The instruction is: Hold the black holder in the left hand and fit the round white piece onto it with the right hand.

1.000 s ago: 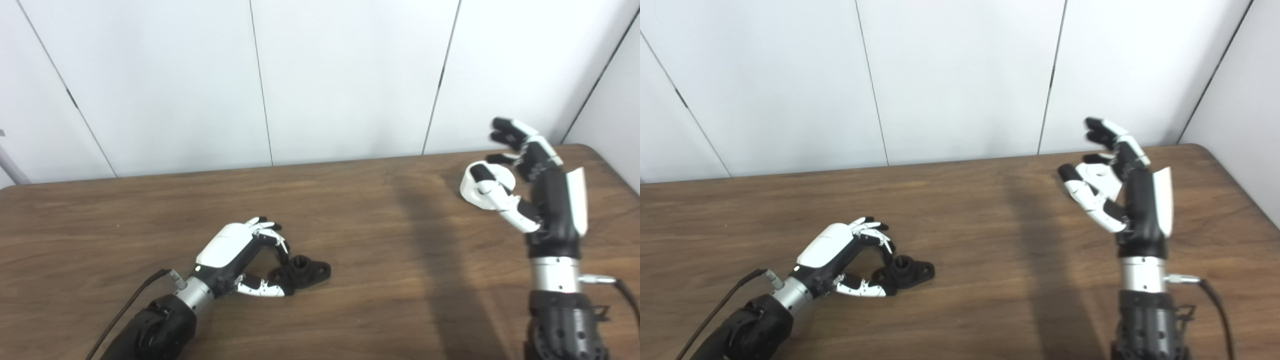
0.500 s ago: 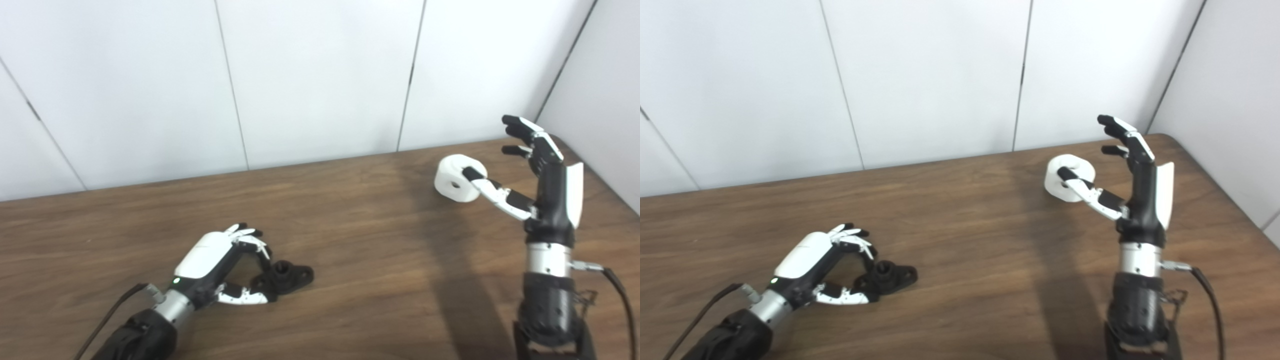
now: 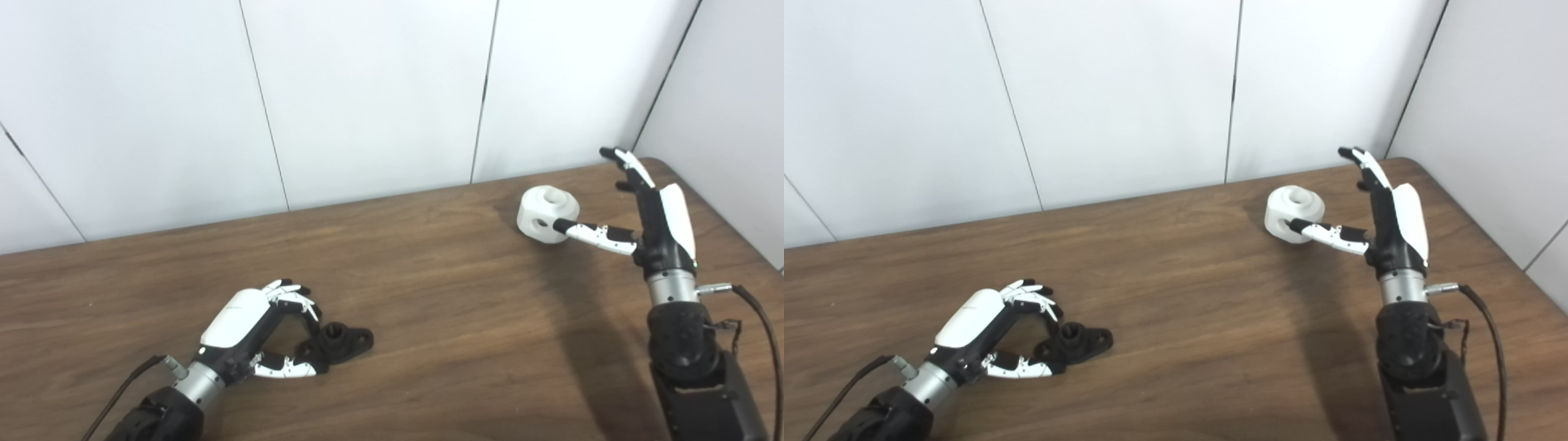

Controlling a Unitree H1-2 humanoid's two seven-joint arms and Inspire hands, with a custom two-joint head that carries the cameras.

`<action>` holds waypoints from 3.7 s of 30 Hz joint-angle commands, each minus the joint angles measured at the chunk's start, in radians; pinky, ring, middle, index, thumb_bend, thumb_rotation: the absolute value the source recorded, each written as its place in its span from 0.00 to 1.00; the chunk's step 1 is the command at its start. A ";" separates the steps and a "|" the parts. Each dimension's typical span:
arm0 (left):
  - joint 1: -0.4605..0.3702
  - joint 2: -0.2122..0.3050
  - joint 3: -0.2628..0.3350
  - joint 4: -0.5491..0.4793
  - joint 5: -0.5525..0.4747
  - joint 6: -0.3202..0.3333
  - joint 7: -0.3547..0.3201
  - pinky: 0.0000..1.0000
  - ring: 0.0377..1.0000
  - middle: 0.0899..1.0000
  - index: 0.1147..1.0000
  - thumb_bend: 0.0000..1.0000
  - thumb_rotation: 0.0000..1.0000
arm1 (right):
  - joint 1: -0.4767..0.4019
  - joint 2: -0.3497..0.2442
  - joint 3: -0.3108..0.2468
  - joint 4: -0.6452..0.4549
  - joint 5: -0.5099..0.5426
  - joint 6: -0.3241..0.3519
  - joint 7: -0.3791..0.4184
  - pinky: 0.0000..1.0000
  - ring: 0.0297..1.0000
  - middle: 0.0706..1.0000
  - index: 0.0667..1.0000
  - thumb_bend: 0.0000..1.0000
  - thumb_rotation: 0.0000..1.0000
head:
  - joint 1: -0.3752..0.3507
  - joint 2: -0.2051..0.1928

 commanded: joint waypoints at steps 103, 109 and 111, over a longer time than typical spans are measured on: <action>0.002 0.029 -0.015 0.037 -0.018 -0.040 -0.044 0.90 0.81 0.64 0.42 0.52 0.05 | -0.280 -0.179 0.375 0.311 -0.448 0.371 -0.002 1.00 1.00 0.95 0.69 0.91 0.74 | -0.087 -0.058; 0.003 0.027 -0.012 0.035 -0.015 -0.038 -0.042 0.89 0.81 0.63 0.41 0.52 0.05 | -0.287 -0.173 0.390 0.320 -0.445 0.364 0.002 1.00 1.00 0.95 0.69 0.93 0.72 | -0.085 -0.056; 0.004 0.027 -0.012 0.034 -0.013 -0.039 -0.040 0.90 0.81 0.63 0.42 0.52 0.05 | -0.289 -0.172 0.396 0.323 -0.446 0.361 0.002 1.00 1.00 0.95 0.69 0.93 0.70 | -0.083 -0.056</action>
